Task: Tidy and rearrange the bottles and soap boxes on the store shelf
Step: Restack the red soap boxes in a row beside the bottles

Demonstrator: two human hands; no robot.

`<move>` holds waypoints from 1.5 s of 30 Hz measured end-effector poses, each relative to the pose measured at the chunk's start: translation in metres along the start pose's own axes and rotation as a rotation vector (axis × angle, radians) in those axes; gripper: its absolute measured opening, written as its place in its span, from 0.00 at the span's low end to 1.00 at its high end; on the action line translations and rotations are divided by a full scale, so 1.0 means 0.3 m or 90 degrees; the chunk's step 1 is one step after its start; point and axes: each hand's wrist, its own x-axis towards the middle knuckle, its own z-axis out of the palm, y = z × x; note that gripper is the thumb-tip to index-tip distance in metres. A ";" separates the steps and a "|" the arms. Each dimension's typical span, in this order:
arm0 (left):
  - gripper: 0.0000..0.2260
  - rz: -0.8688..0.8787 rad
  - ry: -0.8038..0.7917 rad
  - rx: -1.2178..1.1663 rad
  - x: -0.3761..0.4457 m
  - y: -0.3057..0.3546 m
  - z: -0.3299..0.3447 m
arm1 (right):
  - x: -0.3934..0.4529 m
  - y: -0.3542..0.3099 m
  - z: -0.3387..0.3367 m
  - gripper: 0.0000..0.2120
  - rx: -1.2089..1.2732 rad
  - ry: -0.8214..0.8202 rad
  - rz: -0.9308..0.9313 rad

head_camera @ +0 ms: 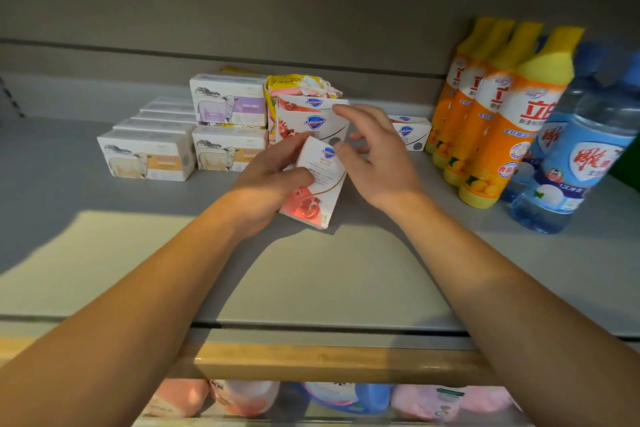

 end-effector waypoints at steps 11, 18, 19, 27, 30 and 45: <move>0.20 0.088 0.138 0.148 -0.032 0.033 -0.058 | 0.022 0.041 0.043 0.21 0.005 0.036 -0.001; 0.17 0.102 0.165 0.130 -0.052 0.040 -0.080 | 0.039 0.034 0.039 0.14 0.055 0.076 0.034; 0.16 0.102 0.173 0.131 -0.054 0.043 -0.078 | 0.034 0.036 0.037 0.15 0.058 0.077 0.039; 0.13 0.071 0.184 0.055 -0.079 0.070 -0.094 | 0.028 0.019 0.032 0.20 0.049 -0.003 0.063; 0.13 0.072 0.170 0.057 -0.107 0.078 -0.112 | 0.021 -0.005 0.016 0.15 0.068 0.019 0.083; 0.12 -0.028 0.071 0.143 -0.260 0.073 -0.131 | -0.161 -0.040 0.001 0.15 0.001 -0.139 0.150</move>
